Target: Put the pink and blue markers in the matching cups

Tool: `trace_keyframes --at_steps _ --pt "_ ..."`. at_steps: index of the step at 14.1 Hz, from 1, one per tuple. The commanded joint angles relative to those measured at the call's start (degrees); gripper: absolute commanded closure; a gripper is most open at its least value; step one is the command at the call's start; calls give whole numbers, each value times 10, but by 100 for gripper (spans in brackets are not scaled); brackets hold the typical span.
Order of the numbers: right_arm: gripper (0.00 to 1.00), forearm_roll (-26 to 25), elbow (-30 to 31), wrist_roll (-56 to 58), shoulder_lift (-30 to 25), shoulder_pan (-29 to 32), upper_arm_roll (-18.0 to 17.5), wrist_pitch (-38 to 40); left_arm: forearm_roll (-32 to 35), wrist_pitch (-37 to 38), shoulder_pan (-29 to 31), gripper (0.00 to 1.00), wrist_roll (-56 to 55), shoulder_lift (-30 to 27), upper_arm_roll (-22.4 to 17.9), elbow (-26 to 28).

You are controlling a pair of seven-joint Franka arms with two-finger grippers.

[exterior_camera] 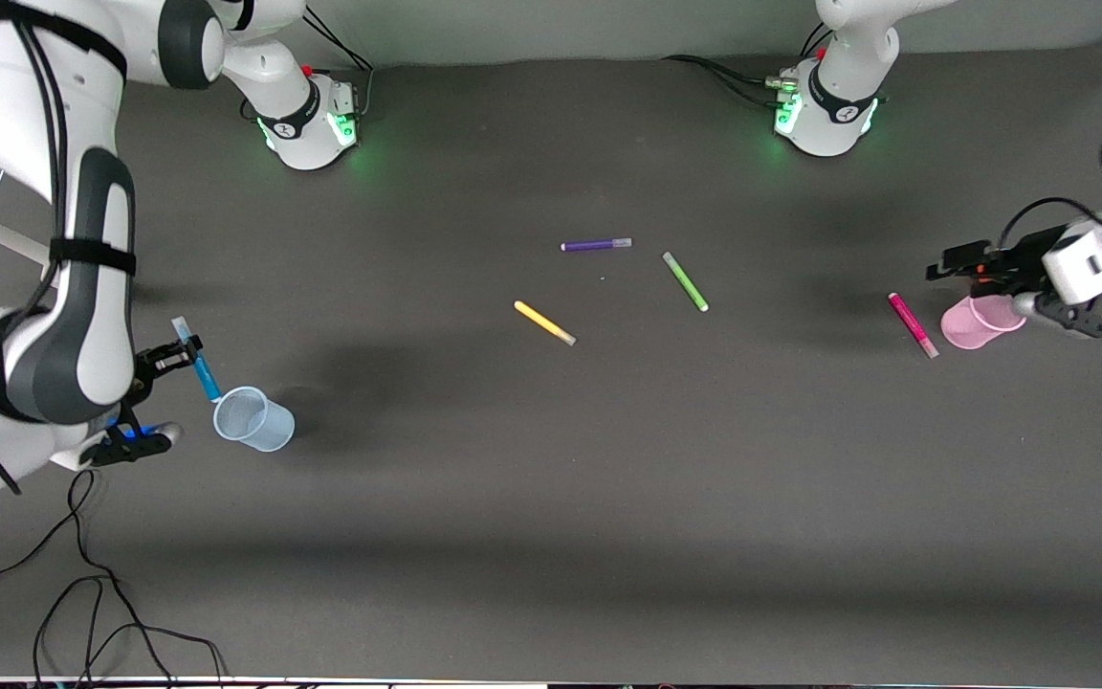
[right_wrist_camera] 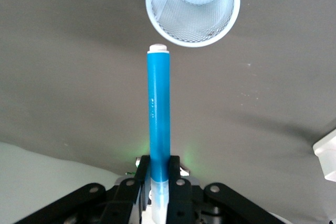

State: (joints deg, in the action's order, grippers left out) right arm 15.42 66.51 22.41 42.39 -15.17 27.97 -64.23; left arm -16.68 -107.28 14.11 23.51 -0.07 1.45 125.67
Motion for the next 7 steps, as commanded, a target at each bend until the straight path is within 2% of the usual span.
trace_keyframes --at_steps 1,4,7 --pt "100 8 -59 11 49 5 -4 25 42 8 -26 1 -184 0 -4 9" --pt "100 7 -74 11 77 5 -4 25 62 -6 -25 1 -223 26 -4 12" --pt "100 4 -82 12 98 5 -4 24 73 -24 -25 1 -347 47 -3 14"
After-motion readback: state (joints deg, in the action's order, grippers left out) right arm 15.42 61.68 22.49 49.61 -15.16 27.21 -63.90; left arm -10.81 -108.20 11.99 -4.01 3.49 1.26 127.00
